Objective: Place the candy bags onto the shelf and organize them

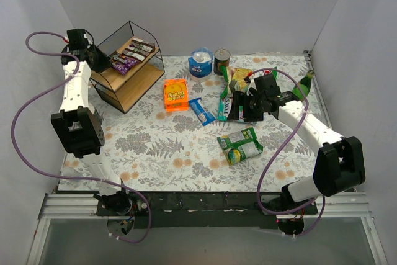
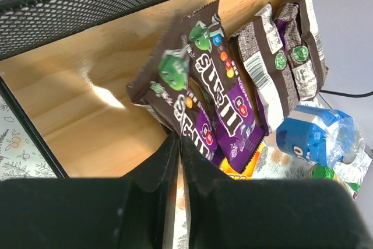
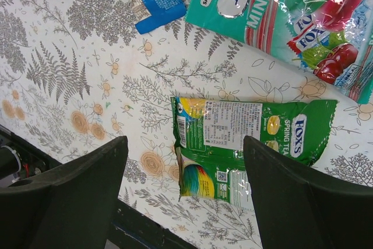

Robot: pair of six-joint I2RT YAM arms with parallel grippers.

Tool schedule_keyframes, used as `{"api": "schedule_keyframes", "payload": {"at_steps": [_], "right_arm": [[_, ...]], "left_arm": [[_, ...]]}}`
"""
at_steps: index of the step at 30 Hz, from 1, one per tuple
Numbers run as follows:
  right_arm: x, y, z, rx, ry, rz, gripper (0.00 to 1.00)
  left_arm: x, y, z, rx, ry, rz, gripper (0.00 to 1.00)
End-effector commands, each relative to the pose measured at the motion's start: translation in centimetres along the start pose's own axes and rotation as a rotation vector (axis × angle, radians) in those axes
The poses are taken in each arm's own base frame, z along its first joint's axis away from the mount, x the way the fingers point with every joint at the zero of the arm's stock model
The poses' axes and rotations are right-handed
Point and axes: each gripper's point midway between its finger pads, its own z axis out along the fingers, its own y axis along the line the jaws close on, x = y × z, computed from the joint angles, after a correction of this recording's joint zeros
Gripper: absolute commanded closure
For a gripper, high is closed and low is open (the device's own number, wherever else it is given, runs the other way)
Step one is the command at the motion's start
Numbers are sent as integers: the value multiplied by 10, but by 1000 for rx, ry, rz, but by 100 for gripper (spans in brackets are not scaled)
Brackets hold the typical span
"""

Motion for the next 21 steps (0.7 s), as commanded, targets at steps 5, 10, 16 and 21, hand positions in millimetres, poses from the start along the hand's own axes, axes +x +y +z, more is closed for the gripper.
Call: {"api": "schedule_keyframes", "payload": {"at_steps": [5,10,16,21], "right_arm": [[-10,3,-1,-25,-28,-17,13],[-11,1,-1,-24,-33,-14,13],[-12,1,1,-30,-28,-10,13],[-11,1,1,-31,-25,-8,13]], "left_arm": [[-11,11,9,-43,-10,6,89],[-15,13,7,-59,-31,10,78],[-19,9,4,-48,-48,-2,76],[-31,7,-8,-61,-103,-13,75]]}}
